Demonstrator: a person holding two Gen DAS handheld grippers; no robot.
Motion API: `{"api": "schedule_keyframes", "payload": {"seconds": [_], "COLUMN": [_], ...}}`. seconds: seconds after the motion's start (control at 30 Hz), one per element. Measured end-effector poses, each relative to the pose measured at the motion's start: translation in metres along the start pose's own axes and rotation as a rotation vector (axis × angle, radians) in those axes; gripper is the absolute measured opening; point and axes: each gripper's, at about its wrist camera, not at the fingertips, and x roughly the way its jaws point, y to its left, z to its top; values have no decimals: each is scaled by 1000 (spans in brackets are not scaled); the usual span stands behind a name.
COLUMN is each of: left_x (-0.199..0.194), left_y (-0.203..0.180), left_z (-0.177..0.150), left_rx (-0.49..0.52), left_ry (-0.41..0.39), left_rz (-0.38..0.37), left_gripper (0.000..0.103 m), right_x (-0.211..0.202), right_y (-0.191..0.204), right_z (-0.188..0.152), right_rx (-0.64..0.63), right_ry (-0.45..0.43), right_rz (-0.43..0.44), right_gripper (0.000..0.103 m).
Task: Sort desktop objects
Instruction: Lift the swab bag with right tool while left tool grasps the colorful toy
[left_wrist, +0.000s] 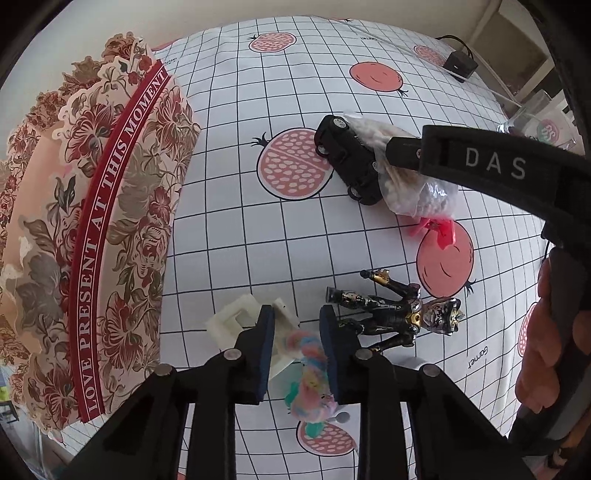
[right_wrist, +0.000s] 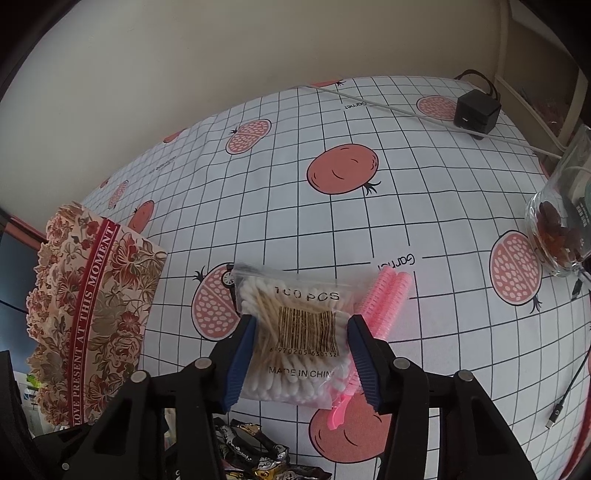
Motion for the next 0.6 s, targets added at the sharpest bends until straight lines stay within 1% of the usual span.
{"api": "schedule_keyframes", "payload": {"seconds": [0.07,0.23,0.43,0.6], "left_x": [0,-1,-4,-13], "left_y": [1,8,13,20], "left_z": [-1,-2,-2,-1], "left_rx": [1,-7,-9,-18], "left_ry": [0,-3,-14,-43], "left_rz": [1,5,-2,-14], "left_gripper": [23,13,10,9], "right_x": [0,-2,-4,-9], "right_y": [-2,-4,-5,-5], "right_z": [0,1,2,4], "right_rx": [11,18,24,32], "right_ry": [-1,-9,-17,-34], "right_rz": [8,26,41,55], "right_gripper": [50,45,43,42]}}
